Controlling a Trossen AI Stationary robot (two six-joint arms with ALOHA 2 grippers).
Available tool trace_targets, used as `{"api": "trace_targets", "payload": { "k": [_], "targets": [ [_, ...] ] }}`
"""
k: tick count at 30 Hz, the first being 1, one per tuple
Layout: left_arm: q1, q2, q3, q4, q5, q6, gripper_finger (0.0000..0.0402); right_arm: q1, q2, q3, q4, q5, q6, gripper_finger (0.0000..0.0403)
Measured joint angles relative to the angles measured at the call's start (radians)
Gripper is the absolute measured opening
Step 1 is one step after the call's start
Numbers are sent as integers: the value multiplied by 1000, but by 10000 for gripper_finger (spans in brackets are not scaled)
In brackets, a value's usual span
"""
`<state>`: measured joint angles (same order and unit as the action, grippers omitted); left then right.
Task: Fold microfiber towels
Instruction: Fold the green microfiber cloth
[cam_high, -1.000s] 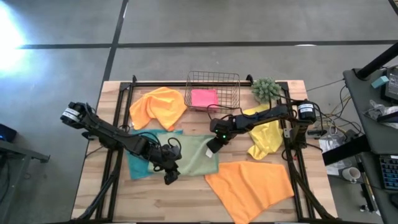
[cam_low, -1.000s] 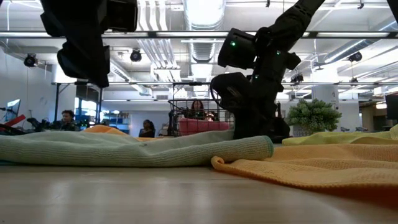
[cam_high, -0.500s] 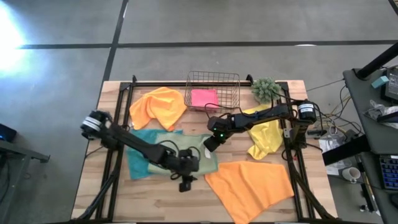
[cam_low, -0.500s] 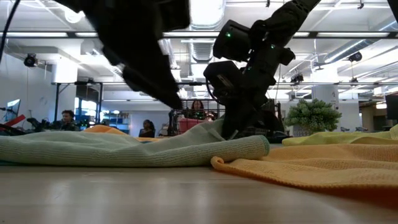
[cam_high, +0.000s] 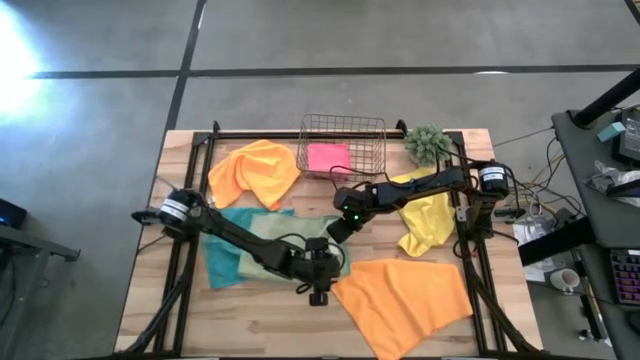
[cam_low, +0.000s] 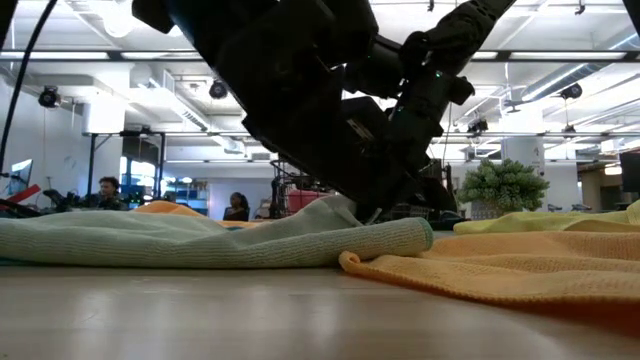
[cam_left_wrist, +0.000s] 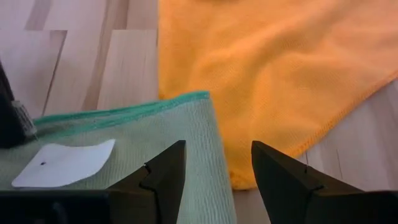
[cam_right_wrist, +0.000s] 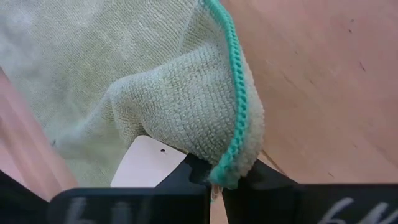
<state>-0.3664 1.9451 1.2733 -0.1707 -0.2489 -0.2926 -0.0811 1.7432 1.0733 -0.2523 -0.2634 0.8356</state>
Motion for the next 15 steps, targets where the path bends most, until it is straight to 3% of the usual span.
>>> {"api": "trace_targets", "payload": {
  "k": [15],
  "targets": [
    [12,94,5,32,-51,-4,168,0,0,0,4,-1,2,9]
  ]
}}
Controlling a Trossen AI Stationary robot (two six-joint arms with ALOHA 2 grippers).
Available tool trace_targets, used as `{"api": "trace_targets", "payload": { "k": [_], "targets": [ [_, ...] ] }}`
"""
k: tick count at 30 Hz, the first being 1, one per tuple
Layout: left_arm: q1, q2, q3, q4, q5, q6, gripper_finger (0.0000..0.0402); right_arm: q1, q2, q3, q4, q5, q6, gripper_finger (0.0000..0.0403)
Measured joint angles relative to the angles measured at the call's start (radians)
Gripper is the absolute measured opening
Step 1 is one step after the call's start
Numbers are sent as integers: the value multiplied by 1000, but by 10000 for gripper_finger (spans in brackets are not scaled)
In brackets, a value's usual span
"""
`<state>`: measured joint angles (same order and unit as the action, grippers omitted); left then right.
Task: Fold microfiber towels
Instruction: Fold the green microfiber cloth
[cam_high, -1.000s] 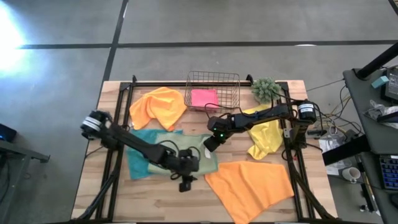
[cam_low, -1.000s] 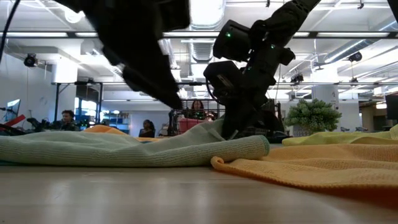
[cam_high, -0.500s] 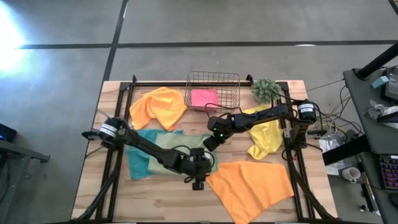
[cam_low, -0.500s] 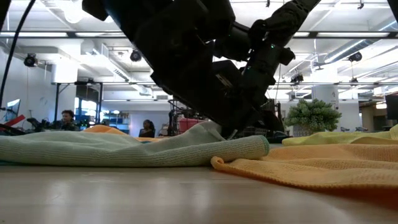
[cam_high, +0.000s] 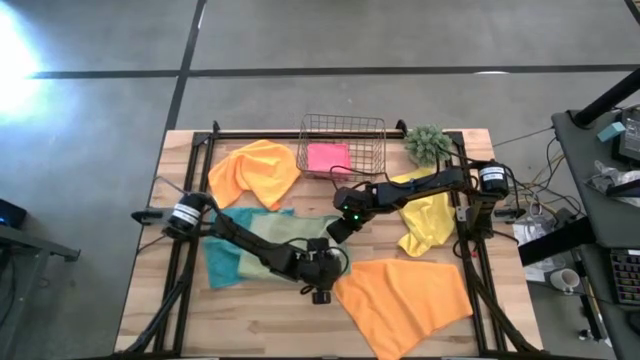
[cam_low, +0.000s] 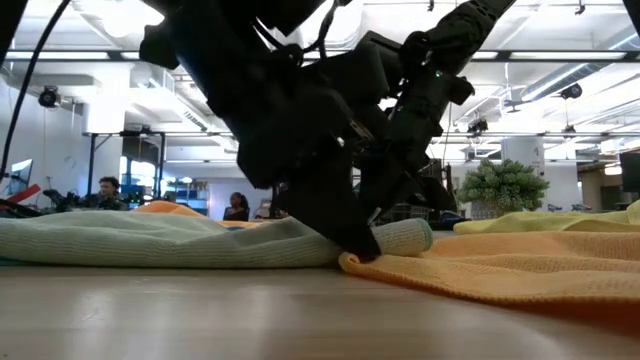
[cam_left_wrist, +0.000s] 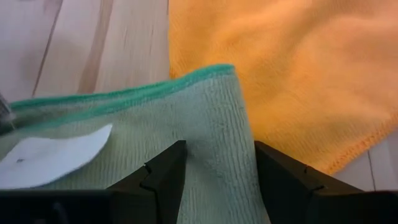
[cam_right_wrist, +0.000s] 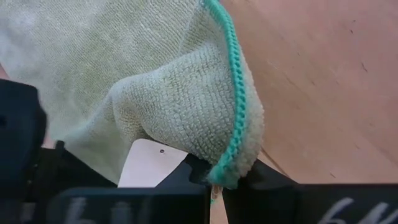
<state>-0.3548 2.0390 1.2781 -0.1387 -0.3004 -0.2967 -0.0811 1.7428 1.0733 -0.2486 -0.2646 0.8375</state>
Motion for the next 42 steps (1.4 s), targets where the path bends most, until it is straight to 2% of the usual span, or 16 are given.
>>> {"api": "trace_targets", "payload": {
  "k": [6,17,23,35,42],
  "targets": [
    [3,1,-9,-2,-1,-64,152,2,0,0,-1,0,-1,9],
    [-6,-18,-8,-15,-1,-65,7,13,-12,0,-4,-25,-31,9],
    [-24,-68,-7,-40,-1,-65,4,21,-87,0,-17,-27,-71,9],
    [-26,-253,-8,-99,-17,-88,2,43,-232,0,-15,-14,-87,9],
    [-27,-351,-7,-218,-20,-80,1,88,-278,0,-8,30,-40,8]
  ]
}}
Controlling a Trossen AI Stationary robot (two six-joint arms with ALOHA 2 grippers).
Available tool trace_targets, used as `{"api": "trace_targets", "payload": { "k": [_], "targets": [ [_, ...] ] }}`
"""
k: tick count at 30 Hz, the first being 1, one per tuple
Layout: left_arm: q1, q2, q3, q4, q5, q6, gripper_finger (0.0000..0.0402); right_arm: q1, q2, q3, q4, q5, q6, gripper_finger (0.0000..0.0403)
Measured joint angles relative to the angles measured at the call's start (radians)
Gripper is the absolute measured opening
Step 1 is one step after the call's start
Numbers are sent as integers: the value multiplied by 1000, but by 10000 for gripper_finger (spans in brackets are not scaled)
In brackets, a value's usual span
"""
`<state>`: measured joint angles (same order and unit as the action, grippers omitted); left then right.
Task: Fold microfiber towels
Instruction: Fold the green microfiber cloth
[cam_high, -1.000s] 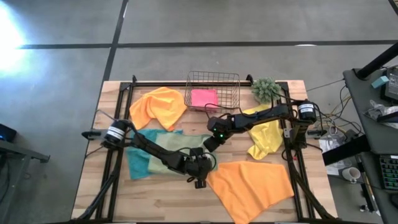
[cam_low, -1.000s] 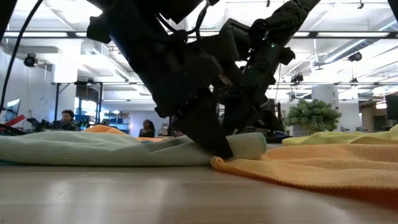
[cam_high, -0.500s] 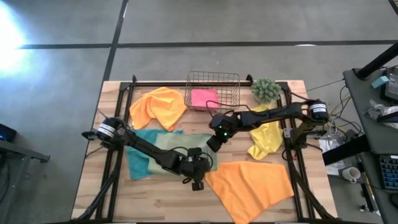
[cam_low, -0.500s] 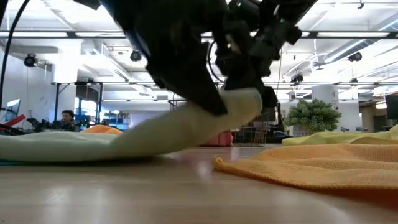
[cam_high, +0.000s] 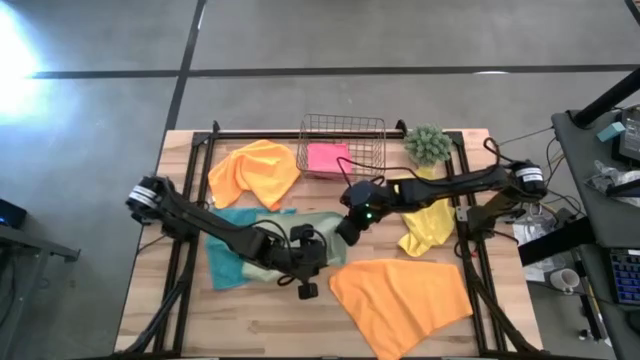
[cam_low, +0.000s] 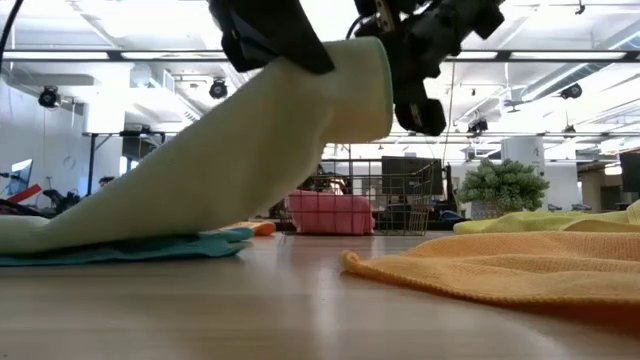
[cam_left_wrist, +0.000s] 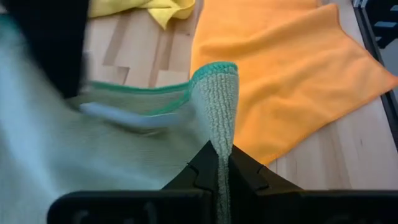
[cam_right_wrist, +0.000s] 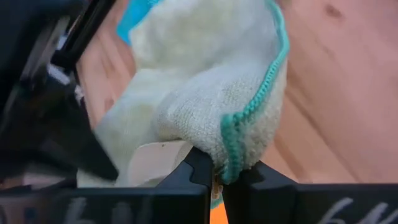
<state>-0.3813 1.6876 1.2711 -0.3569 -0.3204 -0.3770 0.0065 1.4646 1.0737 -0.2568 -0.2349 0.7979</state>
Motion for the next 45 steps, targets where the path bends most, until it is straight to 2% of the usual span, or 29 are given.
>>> {"api": "trace_targets", "payload": {
  "k": [11,15,20,26,35,45],
  "targets": [
    [-37,-34,1,-13,64,-20,1,79,-38,0,-54,28,100,8],
    [-70,-8,-7,-16,51,-101,1,63,-38,13,-47,37,121,8],
    [-93,26,-19,-7,26,-227,1,52,17,91,-49,35,117,8],
    [-134,26,-38,-34,-46,-350,1,52,155,251,-135,29,46,8],
    [-210,32,-41,-75,-72,-491,1,43,385,564,-268,10,-62,8],
    [-291,31,-41,-249,-134,-716,1,26,651,915,-502,-4,-142,8]
  ]
}}
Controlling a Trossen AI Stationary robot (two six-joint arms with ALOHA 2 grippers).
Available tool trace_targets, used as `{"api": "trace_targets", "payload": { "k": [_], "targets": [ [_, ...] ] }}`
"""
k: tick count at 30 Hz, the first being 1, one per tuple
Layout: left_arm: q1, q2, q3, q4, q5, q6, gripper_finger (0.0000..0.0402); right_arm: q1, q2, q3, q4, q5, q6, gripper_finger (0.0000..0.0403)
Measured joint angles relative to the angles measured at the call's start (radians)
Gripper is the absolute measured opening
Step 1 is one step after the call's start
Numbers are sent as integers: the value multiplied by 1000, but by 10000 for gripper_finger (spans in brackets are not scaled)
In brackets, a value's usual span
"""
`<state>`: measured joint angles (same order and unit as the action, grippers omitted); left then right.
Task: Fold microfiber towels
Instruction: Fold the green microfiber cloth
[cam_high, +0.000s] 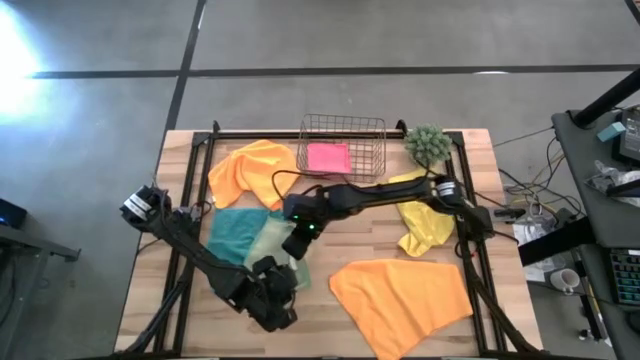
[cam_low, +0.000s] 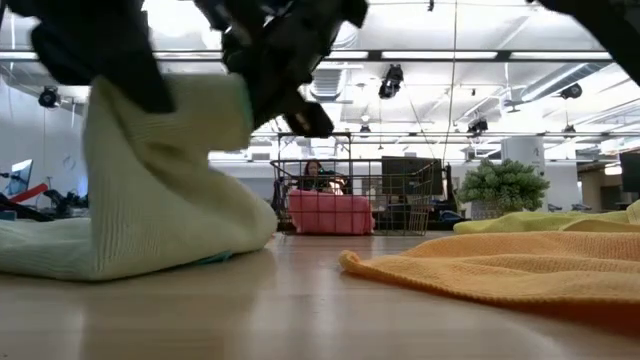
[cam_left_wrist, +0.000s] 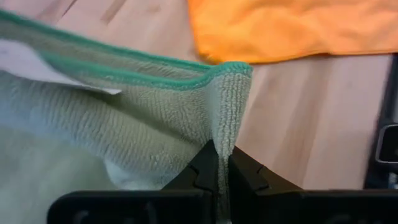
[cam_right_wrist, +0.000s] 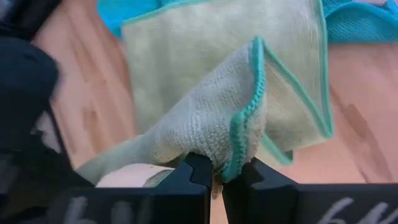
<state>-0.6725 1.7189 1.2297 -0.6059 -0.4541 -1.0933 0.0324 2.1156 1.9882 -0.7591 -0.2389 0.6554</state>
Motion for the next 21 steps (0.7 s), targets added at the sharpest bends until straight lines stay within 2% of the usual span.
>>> {"api": "trace_targets", "payload": {
  "k": [4,13,21],
  "targets": [
    [-26,-1,0,-92,0,-115,1,-6,85,118,-27,0,-13,8],
    [-49,-8,0,-229,25,-216,1,-28,246,350,-84,-31,-1,8],
    [-53,-16,0,-386,79,-263,1,-45,275,363,-93,-25,24,8]
  ]
}}
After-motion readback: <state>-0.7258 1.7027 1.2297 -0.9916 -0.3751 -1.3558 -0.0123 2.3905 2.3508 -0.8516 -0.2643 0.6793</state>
